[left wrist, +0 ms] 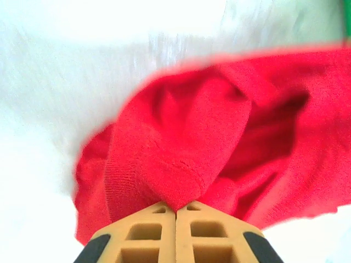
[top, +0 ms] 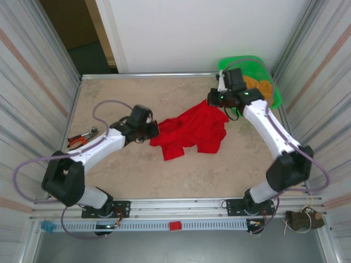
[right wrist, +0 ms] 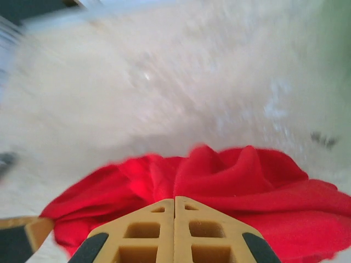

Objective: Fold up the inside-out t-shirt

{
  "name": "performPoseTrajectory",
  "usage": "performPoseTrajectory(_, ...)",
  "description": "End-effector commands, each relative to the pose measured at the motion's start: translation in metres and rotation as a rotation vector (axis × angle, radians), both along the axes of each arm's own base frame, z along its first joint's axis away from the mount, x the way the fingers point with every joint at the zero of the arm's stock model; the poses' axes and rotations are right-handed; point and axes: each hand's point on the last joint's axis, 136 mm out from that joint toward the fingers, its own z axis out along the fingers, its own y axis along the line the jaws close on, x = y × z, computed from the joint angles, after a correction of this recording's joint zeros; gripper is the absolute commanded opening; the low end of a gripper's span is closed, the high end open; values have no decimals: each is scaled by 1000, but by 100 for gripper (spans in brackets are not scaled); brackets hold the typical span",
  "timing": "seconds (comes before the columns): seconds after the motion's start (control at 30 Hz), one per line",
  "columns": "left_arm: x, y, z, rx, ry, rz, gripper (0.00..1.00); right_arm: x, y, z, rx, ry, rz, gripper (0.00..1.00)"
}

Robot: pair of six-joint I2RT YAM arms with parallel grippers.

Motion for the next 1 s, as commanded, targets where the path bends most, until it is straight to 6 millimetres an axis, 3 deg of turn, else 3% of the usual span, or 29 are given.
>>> performPoseTrajectory(0.0, 1, 50, 26, 80, -45, 62, 0, -18, 17, 53, 122, -101, 39, 0)
performPoseTrajectory(0.03, 0, 61, 28, 81, -40, 78, 7, -23, 25, 58, 136, -113, 59, 0)
performPoseTrajectory(0.1, -7, 78, 29, 90, -40, 102, 40, -33, 48, 58, 157, -114, 118, 0)
performPoseTrajectory(0.13, -11, 85, 31, 88, -51, 111, 49, -37, 63, 54, 165, -106, 151, 0)
performPoseTrajectory(0.27, -29, 105, 32, 81, -68, 168, 64, -47, 134, 21, 156, -55, 289, 0)
performPoseTrajectory(0.37, -42, 119, 27, 109, -62, 215, 67, -58, 203, -17, 145, 14, 451, 0)
performPoseTrajectory(0.4, -45, 123, 26, 111, -63, 237, 68, -64, 222, -29, 138, 60, 508, 12)
performPoseTrajectory(0.43, -46, 127, 25, 109, -65, 256, 70, -66, 231, -40, 103, 93, 529, 34)
performPoseTrajectory(0.47, -47, 129, 23, 106, -64, 266, 71, -64, 231, -46, 70, 97, 516, 46)
performPoseTrajectory(0.5, -48, 130, 23, 96, -66, 272, 72, -58, 223, -46, 53, 86, 485, 54)
performPoseTrajectory(0.57, -44, 127, 24, 87, -70, 257, 73, -46, 198, -37, 72, 59, 422, 59)
performPoseTrajectory(0.67, -28, 117, 28, 84, -79, 199, 76, -29, 143, -24, 104, 56, 306, 60)
performPoseTrajectory(0.73, -12, 105, 31, 72, -80, 153, 77, -22, 101, -25, 82, 56, 210, 60)
performPoseTrajectory(0.83, 20, 83, 34, 46, -84, 85, 77, -16, 29, -44, 27, 85, 29, 60)
performPoseTrajectory(0.9, 43, 60, 34, 57, -76, 21, 77, -18, -19, -66, 0, 128, -100, 66)
performPoseTrajectory(0.97, 63, 34, 32, 79, -65, -43, 78, -25, -54, -81, 8, 165, -183, 68)
